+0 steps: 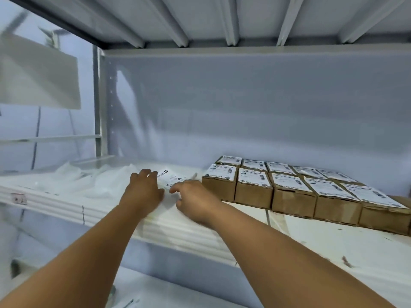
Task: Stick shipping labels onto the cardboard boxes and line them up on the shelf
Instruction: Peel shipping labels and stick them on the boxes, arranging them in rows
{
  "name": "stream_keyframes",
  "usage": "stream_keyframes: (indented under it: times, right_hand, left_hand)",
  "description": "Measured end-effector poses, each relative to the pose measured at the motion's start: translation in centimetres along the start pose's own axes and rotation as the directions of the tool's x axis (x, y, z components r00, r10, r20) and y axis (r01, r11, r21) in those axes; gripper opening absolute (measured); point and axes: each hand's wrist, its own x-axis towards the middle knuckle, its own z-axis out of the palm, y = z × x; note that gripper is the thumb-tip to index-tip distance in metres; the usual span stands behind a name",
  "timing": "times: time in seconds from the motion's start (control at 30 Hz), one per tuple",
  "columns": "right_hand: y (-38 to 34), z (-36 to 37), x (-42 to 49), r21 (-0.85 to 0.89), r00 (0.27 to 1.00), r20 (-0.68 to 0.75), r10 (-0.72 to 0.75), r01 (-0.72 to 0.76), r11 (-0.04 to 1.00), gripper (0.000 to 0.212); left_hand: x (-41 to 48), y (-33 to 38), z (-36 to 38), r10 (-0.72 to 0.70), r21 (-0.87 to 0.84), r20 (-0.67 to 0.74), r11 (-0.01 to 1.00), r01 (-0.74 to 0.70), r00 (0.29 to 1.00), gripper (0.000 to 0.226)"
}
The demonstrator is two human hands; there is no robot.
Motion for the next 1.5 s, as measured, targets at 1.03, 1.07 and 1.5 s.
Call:
stream_keyframes:
  times: [1.03,1.07,1.5]
  right_hand:
    - [0.5,3.8,6.4,0.162,0.961,-0.217,0.169,-0.136,0.977,0.035]
    - [0.5,3.6,6.3,0.173,0.95,-0.26,0.172,-0.129,0.976,0.032]
    - [-0.3,2.2,5.4,0.376,0.83,-0.491,0.264,-0.072,0.924,0.014]
  left_hand:
    - [-2.4,0.1,-2.2,-0.406,-0.735,-0.298,0.675,0.064,0.864,0.018]
    - [-2.5,0.1,-2.3,-0.433,-0.797,-0.268,0.601,0.054,0.861,0.018]
    - [-1.4,0.5,-1.7,-0.346,-0.58,-0.21,0.797,0.169,0.914,0.056]
